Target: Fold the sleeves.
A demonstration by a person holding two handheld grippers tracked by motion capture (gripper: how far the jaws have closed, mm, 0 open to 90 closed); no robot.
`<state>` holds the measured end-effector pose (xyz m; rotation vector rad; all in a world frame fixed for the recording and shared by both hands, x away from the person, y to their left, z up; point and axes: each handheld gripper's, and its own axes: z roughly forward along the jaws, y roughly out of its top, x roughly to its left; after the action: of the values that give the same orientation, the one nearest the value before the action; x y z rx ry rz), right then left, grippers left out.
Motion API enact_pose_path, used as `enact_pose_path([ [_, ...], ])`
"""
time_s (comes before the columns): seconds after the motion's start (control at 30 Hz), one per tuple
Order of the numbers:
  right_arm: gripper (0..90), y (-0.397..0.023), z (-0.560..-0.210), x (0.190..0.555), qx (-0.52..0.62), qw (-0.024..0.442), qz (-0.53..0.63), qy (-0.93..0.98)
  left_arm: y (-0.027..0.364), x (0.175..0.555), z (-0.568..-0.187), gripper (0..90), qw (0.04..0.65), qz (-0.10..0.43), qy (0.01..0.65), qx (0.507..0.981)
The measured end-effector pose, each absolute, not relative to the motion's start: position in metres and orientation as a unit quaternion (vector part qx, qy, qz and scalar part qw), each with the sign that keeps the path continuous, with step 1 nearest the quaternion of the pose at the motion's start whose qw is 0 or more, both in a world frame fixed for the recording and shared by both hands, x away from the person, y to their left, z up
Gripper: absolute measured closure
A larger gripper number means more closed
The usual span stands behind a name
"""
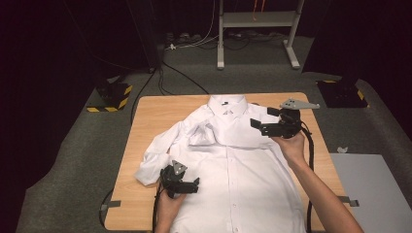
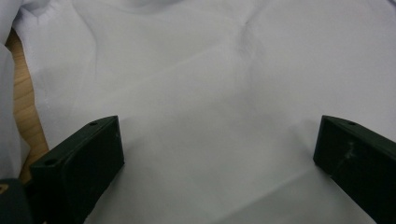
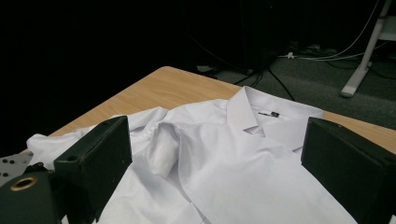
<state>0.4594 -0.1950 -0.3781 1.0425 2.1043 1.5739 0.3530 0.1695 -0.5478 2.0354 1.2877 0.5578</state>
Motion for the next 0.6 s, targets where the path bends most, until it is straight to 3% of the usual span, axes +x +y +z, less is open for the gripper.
enact_pose_path([
  [0.6, 9.5, -0.225, -0.372, 0.445, 0.371, 0.156, 0.573, 0.714, 0.169, 0.353, -0.548, 1.6, 0.329, 0.213, 0.493, 0.777],
])
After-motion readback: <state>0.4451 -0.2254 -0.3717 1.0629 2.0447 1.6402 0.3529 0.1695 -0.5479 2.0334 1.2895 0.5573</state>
